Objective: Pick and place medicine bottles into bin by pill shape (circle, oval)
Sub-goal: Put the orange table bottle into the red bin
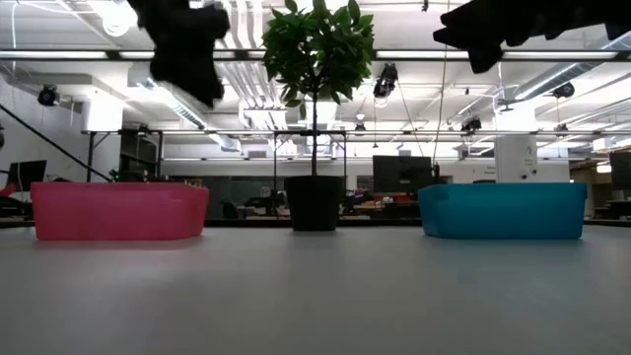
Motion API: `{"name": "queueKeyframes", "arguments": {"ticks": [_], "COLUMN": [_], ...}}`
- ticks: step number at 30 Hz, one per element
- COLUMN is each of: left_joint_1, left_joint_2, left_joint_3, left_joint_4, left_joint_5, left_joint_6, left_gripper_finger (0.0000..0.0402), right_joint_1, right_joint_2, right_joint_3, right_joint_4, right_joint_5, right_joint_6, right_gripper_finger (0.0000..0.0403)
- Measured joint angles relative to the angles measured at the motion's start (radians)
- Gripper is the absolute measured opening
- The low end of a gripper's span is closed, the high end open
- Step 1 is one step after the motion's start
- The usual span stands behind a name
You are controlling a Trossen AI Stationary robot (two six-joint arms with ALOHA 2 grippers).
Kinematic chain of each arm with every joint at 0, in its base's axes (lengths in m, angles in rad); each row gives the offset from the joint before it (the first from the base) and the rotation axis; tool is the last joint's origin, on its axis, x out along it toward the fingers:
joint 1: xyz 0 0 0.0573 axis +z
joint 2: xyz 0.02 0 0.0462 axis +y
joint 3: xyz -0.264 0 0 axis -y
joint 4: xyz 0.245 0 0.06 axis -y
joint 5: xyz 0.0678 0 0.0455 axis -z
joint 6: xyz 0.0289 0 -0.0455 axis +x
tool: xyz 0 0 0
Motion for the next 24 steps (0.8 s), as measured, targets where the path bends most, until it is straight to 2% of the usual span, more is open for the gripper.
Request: {"name": "queueKeyframes", "arguments": {"ticks": [5, 12, 15, 19, 24], "left_joint_1": [-0.180, -0.359, -0.384, -0.383, -0.383], "left_joint_2": [-0.111, -0.245, -0.291, -0.345, -0.402], "left_joint_3": [-0.045, -0.208, -0.290, -0.377, -0.456], "left_joint_4": [0.187, 0.548, 0.693, 0.853, 0.948], "left_joint_5": [-0.069, -0.074, -0.072, -0.074, -0.074], "left_joint_6": [0.202, 0.583, 0.712, 0.804, 0.877], "left_gripper_finger": [0.0180, 0.0180, 0.0180, 0.0180, 0.0180], "right_joint_1": [0.045, 0.090, 0.110, 0.147, 0.217], "right_joint_2": [0.047, 0.157, 0.216, 0.298, 0.413], "right_joint_3": [0.000, 0.098, 0.182, 0.311, 0.463], "right_joint_4": [-0.007, -0.013, -0.089, -0.251, -0.476], "right_joint_5": [-0.002, -0.004, -0.020, -0.055, -0.056], "right_joint_6": [0.164, 0.332, 0.402, 0.541, 0.744], "right_gripper_finger": [0.0137, 0.0137, 0.0137, 0.0137, 0.0137]}}
